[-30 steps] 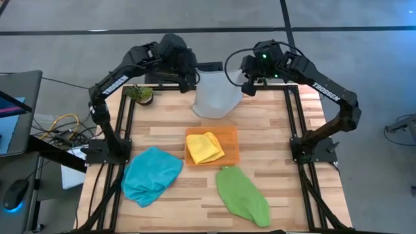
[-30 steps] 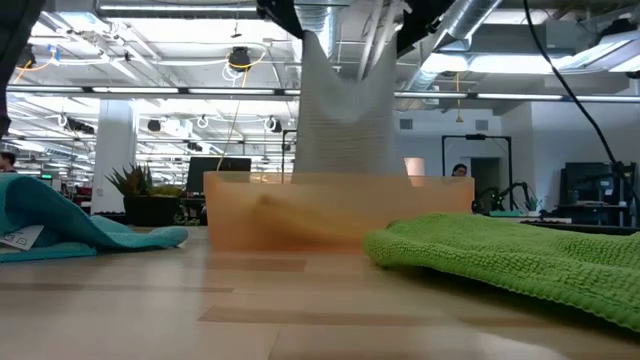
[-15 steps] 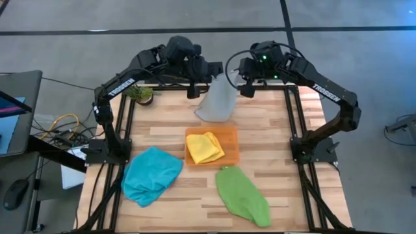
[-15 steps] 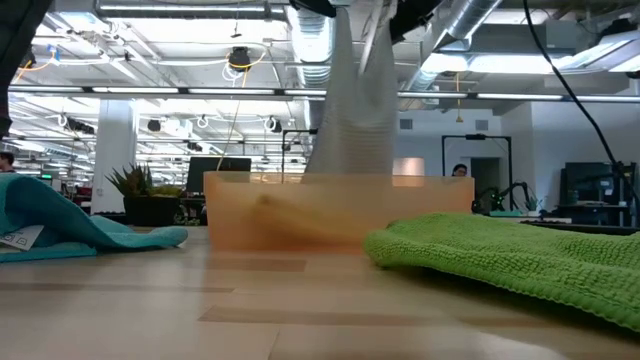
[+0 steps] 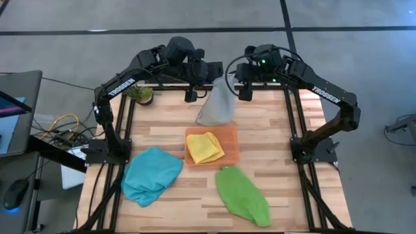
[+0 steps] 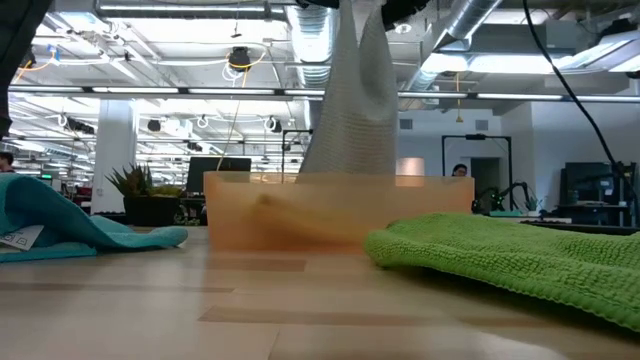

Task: Sort microfiber towel by color & place in baskets
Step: Fold the gray towel

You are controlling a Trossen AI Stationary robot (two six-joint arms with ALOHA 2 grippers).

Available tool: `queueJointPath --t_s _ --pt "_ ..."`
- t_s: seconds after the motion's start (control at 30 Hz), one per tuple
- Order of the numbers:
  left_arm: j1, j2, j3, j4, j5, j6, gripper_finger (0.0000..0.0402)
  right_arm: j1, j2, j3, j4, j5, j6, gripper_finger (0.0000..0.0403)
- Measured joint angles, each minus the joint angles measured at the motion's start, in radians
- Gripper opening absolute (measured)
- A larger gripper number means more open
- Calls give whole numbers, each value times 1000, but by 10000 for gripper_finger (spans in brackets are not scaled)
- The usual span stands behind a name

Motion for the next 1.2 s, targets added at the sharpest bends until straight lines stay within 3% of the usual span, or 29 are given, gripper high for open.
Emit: queueJointPath --t_s 0.2,0.43,0.57,0.9,1.2 --pt "1 0 0 9 -37 -85 0 9 -1 0 6 -1 1 7" --pt "6 0 0 -1 -209 -219 0 -2 -1 0 2 -1 93 7" --pt "19 0 0 -43 -210 -156 0 -10 -1 0 -24 -1 62 7" --pt "39 -71 0 -190 -328 -147 0 -19 -46 0 -131 4 54 7" --pt "41 -146 0 -307 -294 -119 0 -17 -101 0 -148 3 24 7"
